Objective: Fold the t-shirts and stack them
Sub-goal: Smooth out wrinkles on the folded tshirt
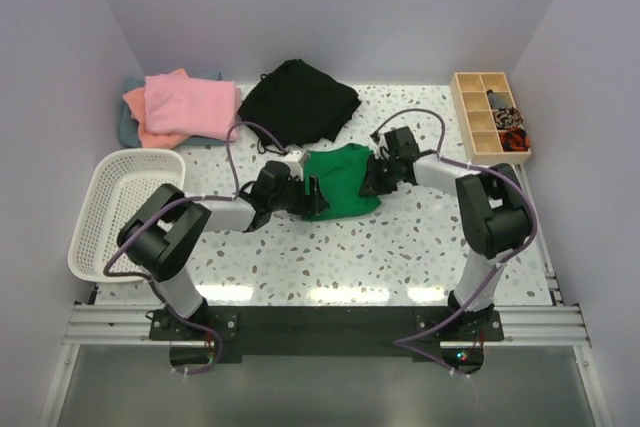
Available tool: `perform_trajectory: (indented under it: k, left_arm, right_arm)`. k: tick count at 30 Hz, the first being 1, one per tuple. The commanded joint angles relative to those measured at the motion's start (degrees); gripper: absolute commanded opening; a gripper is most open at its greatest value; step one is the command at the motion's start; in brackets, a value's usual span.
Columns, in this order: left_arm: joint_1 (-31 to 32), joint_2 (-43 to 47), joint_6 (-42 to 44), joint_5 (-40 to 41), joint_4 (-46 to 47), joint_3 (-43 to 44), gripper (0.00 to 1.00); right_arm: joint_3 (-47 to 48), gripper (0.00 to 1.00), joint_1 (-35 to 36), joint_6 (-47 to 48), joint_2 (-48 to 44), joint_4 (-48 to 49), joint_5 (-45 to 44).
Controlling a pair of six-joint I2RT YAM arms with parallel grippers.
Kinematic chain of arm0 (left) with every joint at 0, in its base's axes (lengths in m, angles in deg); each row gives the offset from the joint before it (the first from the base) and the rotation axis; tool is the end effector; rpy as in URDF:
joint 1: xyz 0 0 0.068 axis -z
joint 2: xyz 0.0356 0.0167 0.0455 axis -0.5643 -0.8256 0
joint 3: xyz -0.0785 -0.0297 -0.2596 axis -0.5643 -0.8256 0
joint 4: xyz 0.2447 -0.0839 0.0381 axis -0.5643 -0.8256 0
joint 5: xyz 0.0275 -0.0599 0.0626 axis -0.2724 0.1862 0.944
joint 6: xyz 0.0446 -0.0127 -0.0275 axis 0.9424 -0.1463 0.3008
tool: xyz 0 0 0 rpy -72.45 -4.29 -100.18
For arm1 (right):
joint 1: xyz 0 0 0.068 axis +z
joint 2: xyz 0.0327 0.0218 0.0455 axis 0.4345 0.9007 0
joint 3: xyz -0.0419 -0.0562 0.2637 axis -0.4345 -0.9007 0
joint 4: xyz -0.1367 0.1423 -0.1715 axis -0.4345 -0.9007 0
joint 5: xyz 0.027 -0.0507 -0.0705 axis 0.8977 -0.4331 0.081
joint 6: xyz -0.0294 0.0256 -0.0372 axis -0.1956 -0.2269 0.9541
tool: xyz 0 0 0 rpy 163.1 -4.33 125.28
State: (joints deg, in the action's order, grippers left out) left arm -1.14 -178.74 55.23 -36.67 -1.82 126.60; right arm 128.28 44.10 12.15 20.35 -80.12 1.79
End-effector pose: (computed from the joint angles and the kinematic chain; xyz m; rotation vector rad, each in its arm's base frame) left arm 0.2760 -0.1898 0.1387 0.1728 2.2896 -0.8500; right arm 0.3544 0.1293 0.1513 -0.1300 2.6296 0.6489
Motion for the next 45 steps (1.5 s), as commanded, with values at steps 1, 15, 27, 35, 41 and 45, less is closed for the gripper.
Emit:
perform_trajectory:
  k: [1,15,27,35,41,45]
  left_arm:
    - [3.8,6.6,-3.5,-0.5,0.6,-5.6,0.68]
    - [8.6,36.5,-4.2,20.6,-27.3,-13.3,0.82]
    - [7.5,21.1,3.1,22.3,-13.0,-3.8,0.82]
    - [4.5,14.9,4.5,21.1,-8.6,-3.3,0.80]
    - [1.9,13.8,5.4,18.7,-3.8,-3.7,0.52]
    - [1.3,11.2,6.5,17.9,-3.9,-1.1,0.12]
  right_arm:
    - [-10.8,0.12,6.2,-4.9,-6.3,0.5,-1.0]
    - [-17.3,0.72,12.4,-8.9,-37.3,-10.3,-20.3]
    - [-2.6,0.68,12.1,-2.2,-16.9,-5.7,-22.5]
    - [-3.0,0.48,11.8,-1.8,-14.7,-4.4,-21.8]
    - [-3.5,0.20,11.4,-1.3,-15.7,-2.9,-21.1]
    - [-2.6,0.15,11.0,-0.6,-15.5,-2.9,-20.9]
